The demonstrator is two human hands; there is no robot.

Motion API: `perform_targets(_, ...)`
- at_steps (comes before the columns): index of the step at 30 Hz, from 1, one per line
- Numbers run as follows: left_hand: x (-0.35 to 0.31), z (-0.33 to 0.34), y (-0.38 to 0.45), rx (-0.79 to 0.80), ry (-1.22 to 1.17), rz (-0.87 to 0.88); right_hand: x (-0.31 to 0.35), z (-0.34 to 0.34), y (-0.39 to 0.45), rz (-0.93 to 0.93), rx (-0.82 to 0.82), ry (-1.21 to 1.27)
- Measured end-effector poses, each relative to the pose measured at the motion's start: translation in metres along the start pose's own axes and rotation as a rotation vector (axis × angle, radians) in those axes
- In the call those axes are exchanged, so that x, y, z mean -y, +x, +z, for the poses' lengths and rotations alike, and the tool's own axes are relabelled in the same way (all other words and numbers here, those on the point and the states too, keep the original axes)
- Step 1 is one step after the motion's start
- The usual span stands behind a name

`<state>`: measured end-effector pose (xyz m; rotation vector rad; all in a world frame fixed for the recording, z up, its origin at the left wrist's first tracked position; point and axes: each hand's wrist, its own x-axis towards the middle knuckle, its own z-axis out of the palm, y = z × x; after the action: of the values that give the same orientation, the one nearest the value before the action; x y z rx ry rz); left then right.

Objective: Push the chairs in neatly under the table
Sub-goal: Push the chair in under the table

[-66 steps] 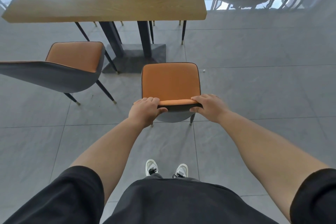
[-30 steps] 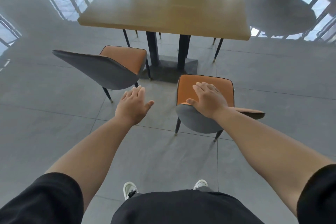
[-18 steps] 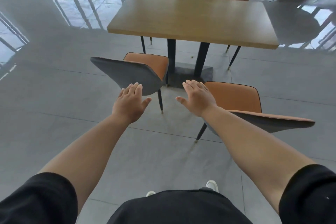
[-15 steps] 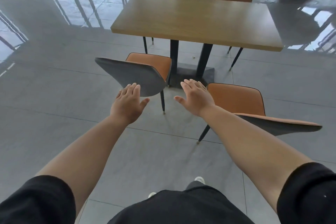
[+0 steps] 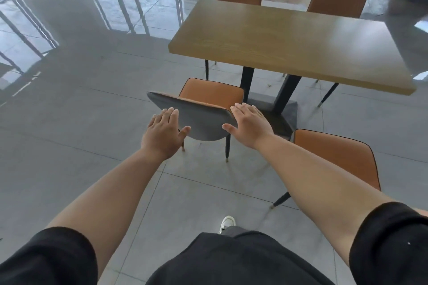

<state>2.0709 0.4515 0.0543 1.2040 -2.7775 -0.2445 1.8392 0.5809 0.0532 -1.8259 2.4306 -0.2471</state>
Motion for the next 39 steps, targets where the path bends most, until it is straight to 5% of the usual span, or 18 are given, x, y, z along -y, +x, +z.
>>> perform_targets(12,0.073,0.005,0.084,0.061,0.05,0.03,0.026,0.025,0.096,-0.08,0.114,-0.009)
perform_targets(28,0.168,0.054,0.22,0.417,0.091,0.479,0.082,0.085,0.162,0.404,0.26,0.088)
perform_targets(39,0.173,0.063,0.234,0.404,0.025,0.644,0.077,0.091,0.166,0.357,0.212,0.044)
